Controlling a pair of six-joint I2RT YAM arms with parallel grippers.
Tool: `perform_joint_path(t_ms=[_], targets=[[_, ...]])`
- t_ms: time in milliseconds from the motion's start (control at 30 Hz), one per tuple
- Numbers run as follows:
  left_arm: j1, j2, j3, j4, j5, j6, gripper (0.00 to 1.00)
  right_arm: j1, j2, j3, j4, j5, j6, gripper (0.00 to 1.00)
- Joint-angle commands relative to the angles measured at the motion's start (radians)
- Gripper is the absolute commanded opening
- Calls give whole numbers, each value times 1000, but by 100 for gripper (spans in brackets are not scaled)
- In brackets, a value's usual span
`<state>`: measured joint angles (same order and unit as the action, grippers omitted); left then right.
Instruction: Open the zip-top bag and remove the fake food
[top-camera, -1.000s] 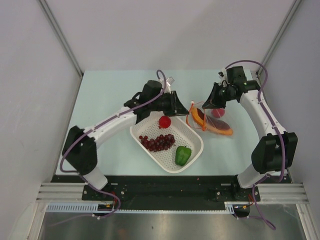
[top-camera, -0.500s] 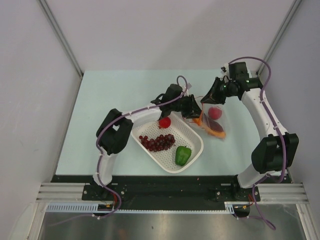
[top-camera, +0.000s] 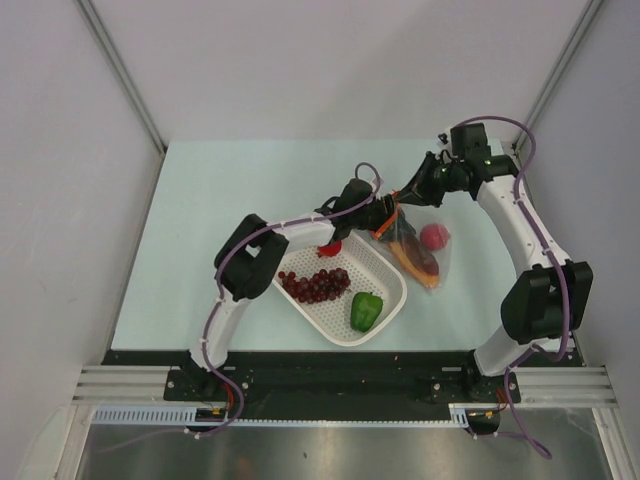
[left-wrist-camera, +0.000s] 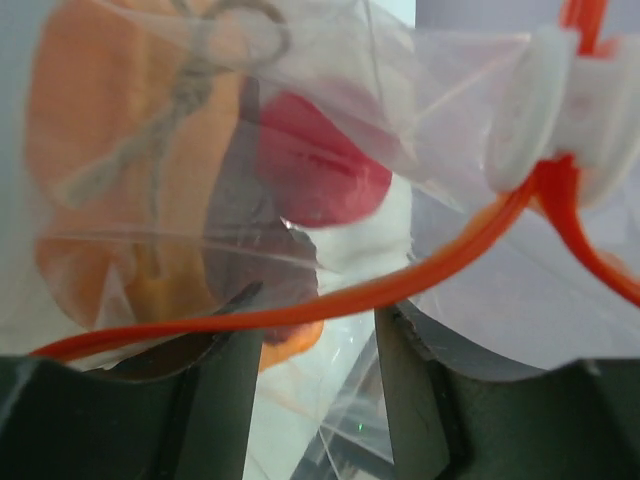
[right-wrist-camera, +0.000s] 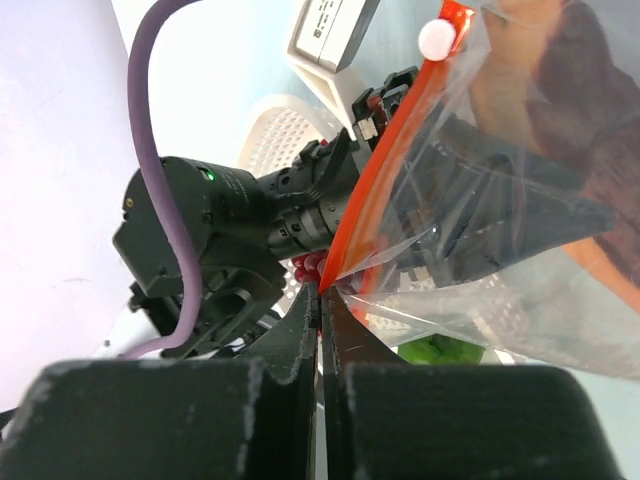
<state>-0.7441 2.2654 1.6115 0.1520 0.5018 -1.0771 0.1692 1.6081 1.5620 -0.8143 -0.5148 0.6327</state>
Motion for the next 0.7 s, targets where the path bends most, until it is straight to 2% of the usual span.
perform_joint_path(t_ms=[0,133,233,300,333,367,467,667], targets=[[-9,35,13,196,-63,-108,53,13,29,21,64,-56,53,0],[-14,82,67,209,-46,-136,52,42,78,47,60,-94,36,0],[-9,88,64,210,-39,-141,51,44,101,84,-2,-64,-7,0],[-6,86,51,210,-31,-141,51,27,95,92,-34,-24,-27,11],[-1,85,44,212,-19,-142,51,13,78,89,-46,-15,-33,19],[-1,82,27,219,-14,-144,51,-20,66,81,-58,-7,-37,33],[3,71,-4,219,4,-139,51,-107,10,38,-86,24,-44,46],[6,74,-5,207,49,-118,50,-302,-57,-43,-184,235,-91,48]])
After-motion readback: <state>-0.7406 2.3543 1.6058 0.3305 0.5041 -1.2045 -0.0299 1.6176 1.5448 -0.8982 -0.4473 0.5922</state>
